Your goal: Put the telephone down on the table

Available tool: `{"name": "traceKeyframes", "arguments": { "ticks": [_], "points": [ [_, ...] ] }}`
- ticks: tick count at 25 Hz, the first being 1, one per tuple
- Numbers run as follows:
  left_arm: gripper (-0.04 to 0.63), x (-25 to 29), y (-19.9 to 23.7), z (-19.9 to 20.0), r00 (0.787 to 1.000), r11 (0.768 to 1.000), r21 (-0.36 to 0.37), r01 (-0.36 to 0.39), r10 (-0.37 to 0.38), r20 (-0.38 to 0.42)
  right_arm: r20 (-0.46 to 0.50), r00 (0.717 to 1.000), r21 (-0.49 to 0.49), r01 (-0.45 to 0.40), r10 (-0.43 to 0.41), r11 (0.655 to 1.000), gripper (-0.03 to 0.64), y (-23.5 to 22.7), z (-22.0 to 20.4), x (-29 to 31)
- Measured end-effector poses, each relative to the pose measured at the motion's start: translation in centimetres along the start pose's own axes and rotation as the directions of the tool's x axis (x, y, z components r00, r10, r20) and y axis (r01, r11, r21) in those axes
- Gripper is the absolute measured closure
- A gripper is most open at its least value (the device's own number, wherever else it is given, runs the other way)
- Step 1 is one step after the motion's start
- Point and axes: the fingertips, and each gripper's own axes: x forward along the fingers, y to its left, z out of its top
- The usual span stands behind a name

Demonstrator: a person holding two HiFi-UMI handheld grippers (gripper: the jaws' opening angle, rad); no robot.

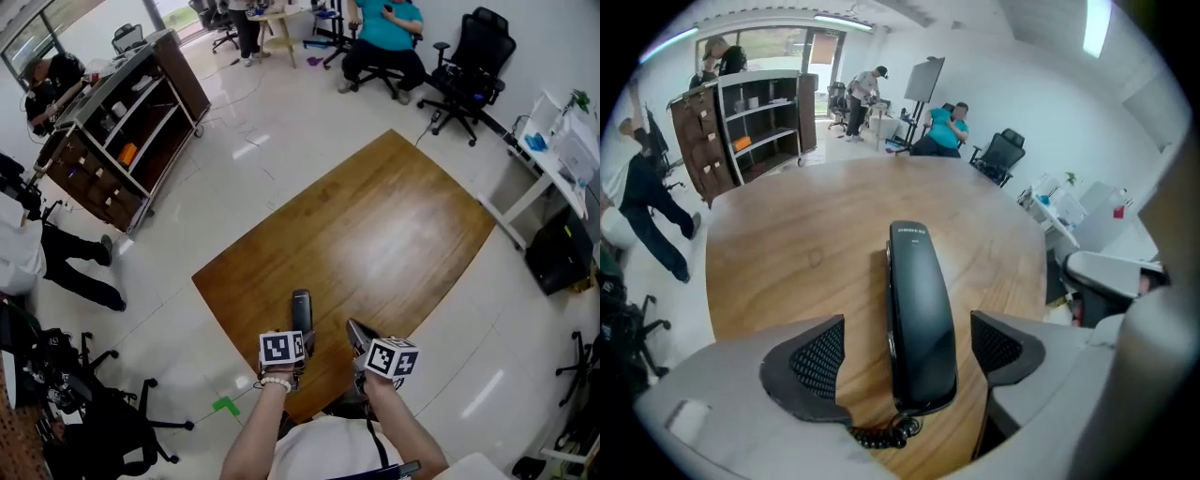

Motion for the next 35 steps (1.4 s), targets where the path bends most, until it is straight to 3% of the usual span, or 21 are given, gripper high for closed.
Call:
{"name": "traceKeyframes", "arguments": {
  "ticks": [3,6,8,9,10,14,18,23,28,35],
  "points": [
    [0.222,-3.1,0.3,0.8,0.989,0.996,-0.003,0.093,-0.092,0.117,0.015,1.0,-0.034,0.003,-0.002,0.999,0.612,1.5,-0.1,0.2],
    [0.34,-6.2,1.8,1.4,0.97,0.995,-0.015,0.097,-0.091,0.224,0.036,0.999,-0.047,-0.004,0.006,0.999,0.612,3.4,-0.4,0.1],
    [0.45,-7.9,2.5,1.2,0.958,0.994,-0.012,0.108,-0.101,0.267,0.057,0.998,-0.056,0.003,0.0,0.998,0.612,4.3,-0.8,-0.3],
    [0.555,-8.6,2.6,0.9,0.953,0.992,-0.007,0.123,-0.116,0.28,0.066,0.998,-0.061,0.007,-0.003,0.998,0.612,4.9,-1.2,-0.5],
    [0.595,-9.2,2.8,0.5,0.948,0.99,-0.005,0.143,-0.135,0.287,0.073,0.997,-0.066,0.009,-0.004,0.998,0.612,5.5,-1.6,-0.7],
    [0.595,-11.8,3.7,-0.8,0.917,0.972,-0.016,0.233,-0.214,0.335,0.102,0.995,-0.099,0.027,-0.017,0.995,0.612,8.4,-3.6,-1.4],
    [0.595,-14.4,5.5,-1.7,0.887,0.965,-0.013,0.263,-0.237,0.397,0.119,0.992,-0.14,0.054,-0.037,0.989,0.614,11.3,-6.3,-2.6],
    [0.595,-16.6,5.4,-3.3,0.837,0.929,-0.035,0.367,-0.314,0.448,0.201,0.978,-0.148,0.086,-0.055,0.985,0.612,12.7,-8.5,-6.4],
    [0.595,-17.7,3.8,-5.5,0.835,0.929,0.011,0.369,-0.337,0.435,0.214,0.975,-0.141,0.088,-0.057,0.986,0.612,12.9,-10.9,-9.5],
    [0.595,-18.7,2.5,-8.8,0.852,0.957,0.025,0.29,-0.27,0.449,0.181,0.983,-0.12,0.067,-0.045,0.991,0.612,11.5,-13.2,-12.6]
  ]
}}
